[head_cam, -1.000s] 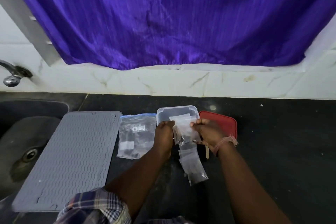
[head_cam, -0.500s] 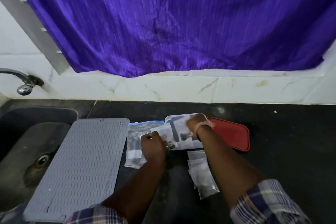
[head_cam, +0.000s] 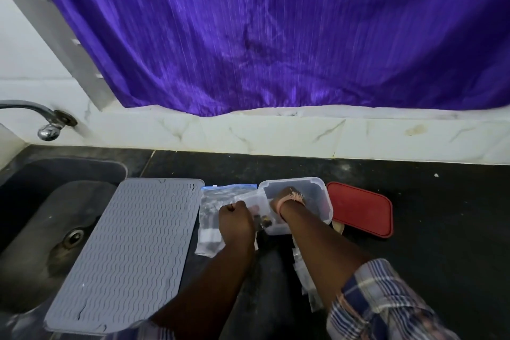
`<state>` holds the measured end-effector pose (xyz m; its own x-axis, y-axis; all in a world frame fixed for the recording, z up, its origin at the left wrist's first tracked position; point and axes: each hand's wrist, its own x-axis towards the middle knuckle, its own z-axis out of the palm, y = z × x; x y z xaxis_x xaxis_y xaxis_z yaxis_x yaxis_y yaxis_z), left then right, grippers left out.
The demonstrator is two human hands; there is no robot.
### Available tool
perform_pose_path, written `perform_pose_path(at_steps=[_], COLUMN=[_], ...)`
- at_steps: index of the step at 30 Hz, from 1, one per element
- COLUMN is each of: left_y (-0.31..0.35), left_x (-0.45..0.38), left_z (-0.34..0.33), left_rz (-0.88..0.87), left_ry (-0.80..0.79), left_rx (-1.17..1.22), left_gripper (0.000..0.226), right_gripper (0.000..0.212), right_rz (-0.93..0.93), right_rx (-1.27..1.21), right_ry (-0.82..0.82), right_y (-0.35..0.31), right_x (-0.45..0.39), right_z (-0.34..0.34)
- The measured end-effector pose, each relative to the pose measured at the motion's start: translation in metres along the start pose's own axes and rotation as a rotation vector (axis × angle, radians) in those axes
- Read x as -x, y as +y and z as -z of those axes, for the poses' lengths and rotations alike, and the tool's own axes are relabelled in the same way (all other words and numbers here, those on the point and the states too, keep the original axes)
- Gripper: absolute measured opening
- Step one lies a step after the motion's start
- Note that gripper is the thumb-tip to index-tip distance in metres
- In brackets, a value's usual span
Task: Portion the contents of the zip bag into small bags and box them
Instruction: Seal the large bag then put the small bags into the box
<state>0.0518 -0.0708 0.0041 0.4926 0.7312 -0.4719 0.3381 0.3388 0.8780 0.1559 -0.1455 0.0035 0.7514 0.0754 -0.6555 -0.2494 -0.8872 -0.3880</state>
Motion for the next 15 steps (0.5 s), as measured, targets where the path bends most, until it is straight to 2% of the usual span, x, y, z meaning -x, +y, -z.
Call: perform_pose_path(at_steps=[4, 6, 8, 10, 12, 15], left_y=[-0.015, 0.004, 0.014, 0.016, 0.013, 0.007], left_x=[-0.017, 0.000, 0.005, 0.006, 0.006, 0.004], left_z=[-0.011, -0.018, -0.026, -0.031, -0.035, -0.033], left_rz=[0.034, 0.038, 0.027, 0.031, 0.005, -0.141], left_ry=[-0.051, -0.145, -0.187, -0.217, -0.230, -0.112], left_rx=[-0.002, 0.017, 0.019, -0.015, -0.074, -0.253], left_gripper=[0.038, 0.026, 0.018, 0.015, 0.019, 0.027], right_gripper=[0.051, 0.057, 0.050, 0.031, 0.013, 0.011], right_rz=[0.056, 0.063, 0.039, 0.060, 0.077, 0.067], right_rx=[-0.157, -0.406, -0.633, -0.678, -0.708, -0.683], right_ry=[0.191, 0.109, -0.134, -0.236, -0.177, -0.035], right_y=[0.009, 0.021, 0.038, 0.052, 0.062, 0.070], right_x=[-0.002, -0.002, 0.001, 0.002, 0.000, 0.001], right_z=[0.018, 0.031, 0.041, 0.045, 0.047, 0.051])
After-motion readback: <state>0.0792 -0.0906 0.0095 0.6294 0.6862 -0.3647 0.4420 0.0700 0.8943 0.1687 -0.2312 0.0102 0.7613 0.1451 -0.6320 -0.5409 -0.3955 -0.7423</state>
